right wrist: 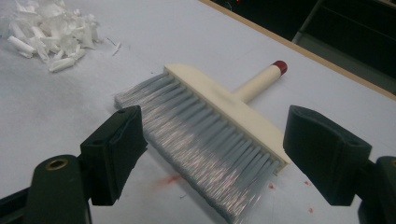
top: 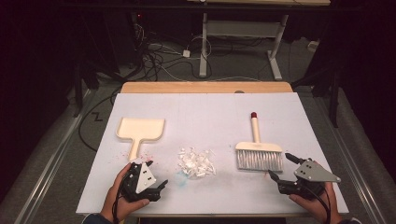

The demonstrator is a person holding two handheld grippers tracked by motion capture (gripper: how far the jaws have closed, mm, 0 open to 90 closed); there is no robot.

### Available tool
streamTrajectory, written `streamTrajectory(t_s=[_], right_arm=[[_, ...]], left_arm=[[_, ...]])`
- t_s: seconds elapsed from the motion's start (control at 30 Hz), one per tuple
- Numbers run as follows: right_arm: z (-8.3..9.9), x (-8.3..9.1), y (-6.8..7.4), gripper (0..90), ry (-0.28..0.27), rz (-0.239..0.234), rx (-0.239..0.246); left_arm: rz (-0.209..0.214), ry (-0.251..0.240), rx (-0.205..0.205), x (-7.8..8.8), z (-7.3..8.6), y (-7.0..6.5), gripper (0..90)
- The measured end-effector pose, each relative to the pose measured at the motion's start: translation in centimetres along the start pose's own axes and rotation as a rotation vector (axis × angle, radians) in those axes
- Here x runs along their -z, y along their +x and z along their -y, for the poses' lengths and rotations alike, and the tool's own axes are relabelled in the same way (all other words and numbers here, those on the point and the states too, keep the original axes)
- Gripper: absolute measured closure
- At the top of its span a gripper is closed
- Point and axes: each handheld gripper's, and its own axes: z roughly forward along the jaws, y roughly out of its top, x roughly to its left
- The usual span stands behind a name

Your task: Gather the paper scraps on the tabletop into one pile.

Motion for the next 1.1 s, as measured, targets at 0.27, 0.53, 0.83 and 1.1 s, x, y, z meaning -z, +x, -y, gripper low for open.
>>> streamTrajectory(t_s=[0.27, 0.53, 0.83, 1.1], right_arm=[[-0.24, 0.37, 0.26, 21.3, -0.003, 0.015, 0.002], [-0.36, 0.43, 0.38, 22.4, -0.019, 0.019, 0.013], [-0.37, 0.33, 0.30, 22.2, -0.021, 0.018, 0.012], [-0.47, 0.47, 0.07, 19.9, -0.030, 0.014, 0.001]], left_arm=[[0.003, 0.004, -0.013, 0.04, 0.07, -0.12, 18.5], [0.005, 0.009, -0.013, -0.16, 0.01, -0.10, 18.5], [-0.001, 0.007, -0.013, -0.11, 0.02, -0.07, 18.4], [-0.002, 0.015, -0.012, -0.33, 0.03, 0.05, 18.4]])
